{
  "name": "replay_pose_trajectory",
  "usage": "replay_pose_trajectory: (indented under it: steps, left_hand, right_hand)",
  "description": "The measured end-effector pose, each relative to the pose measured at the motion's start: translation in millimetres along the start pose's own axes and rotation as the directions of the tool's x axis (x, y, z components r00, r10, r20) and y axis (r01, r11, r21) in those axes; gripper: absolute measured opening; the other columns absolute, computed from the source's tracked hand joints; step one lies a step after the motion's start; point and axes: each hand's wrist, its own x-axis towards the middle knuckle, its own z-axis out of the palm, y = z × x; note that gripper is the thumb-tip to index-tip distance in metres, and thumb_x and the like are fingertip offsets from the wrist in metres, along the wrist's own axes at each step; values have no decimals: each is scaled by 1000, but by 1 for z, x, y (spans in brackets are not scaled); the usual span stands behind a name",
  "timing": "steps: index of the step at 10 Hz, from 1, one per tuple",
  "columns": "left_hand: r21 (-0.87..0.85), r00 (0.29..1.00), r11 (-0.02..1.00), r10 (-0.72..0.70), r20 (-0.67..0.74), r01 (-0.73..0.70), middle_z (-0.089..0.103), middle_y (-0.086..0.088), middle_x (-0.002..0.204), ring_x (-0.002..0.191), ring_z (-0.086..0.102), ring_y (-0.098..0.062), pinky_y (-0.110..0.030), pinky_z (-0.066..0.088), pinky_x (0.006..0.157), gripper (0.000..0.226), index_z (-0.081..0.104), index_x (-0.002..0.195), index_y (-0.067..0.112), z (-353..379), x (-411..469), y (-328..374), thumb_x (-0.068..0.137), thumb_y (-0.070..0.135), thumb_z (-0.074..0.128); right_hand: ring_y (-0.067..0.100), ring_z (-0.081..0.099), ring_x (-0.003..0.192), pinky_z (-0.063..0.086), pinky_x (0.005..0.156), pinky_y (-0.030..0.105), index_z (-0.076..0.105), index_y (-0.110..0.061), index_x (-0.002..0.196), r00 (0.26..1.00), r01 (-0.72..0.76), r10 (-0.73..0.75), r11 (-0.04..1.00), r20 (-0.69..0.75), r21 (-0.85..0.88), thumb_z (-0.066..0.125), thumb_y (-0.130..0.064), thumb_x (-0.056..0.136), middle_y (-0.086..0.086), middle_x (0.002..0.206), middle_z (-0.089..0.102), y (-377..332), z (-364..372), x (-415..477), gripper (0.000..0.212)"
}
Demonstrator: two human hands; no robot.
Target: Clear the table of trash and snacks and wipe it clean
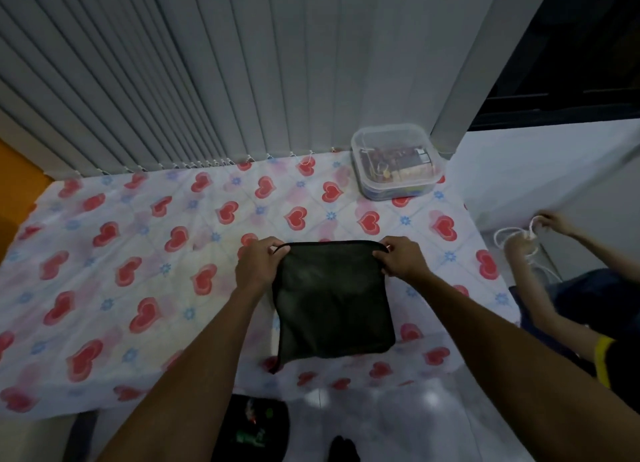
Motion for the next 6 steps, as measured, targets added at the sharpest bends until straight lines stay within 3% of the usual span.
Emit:
replay_pose_trajectory:
  steps: [1, 2, 4, 5, 6]
  left_hand:
    - [39, 999, 998, -39, -27, 40, 75, -3, 105, 98, 68, -25, -39, 56, 84, 21, 78, 107, 21, 17, 12, -11, 97, 35, 67]
    - [8, 996, 997, -77, -37, 77, 74, -1, 101, 97, 69, -25, -28, 49, 73, 17, 74, 105, 18, 32, 15, -19, 98, 30, 65]
    - [30, 995, 998, -54, 80, 52, 70, -6, 101, 99, 67, -25, -34, 54, 88, 31, 66, 122, 13, 42, 3, -25, 93, 22, 72]
    - [109, 994, 994, -8, 109, -4, 66, -7, 113, 104, 65, -25, -39, 55, 91, 28, 67, 120, 14, 33, -1, -20, 95, 28, 70]
    - [205, 999, 979, -4, 38, -3, 65, -6, 117, 104, 64, -26, -40, 55, 89, 30, 67, 119, 18, 6, 2, -10, 97, 38, 64]
  right_hand:
    - [14, 71, 78, 56, 73, 27, 68, -15, 112, 999, -52, 52, 999, 8, 11, 65, -25, 95, 4, 93, 72, 4, 22, 15, 20]
    - [23, 67, 99, 55, 91, 38, 64, -14, 120, 999, -44, 44, 999, -11, -17, 65, -21, 94, 9, 112, 71, 10, 38, 21, 26]
    - [27, 62, 112, 52, 89, 32, 45, -20, 138, 997, -10, 6, 998, -75, -58, 77, -19, 84, 12, 126, 59, 4, 44, 18, 62]
    - [25, 61, 111, 49, 83, 28, 44, -23, 140, 998, 19, -26, 994, -55, -111, 74, -18, 85, 11, 130, 55, -7, 41, 16, 62]
    - [23, 63, 109, 54, 89, 34, 52, -22, 133, 998, 49, -55, 986, -37, -158, 71, -22, 89, 8, 128, 62, -25, 35, 15, 48]
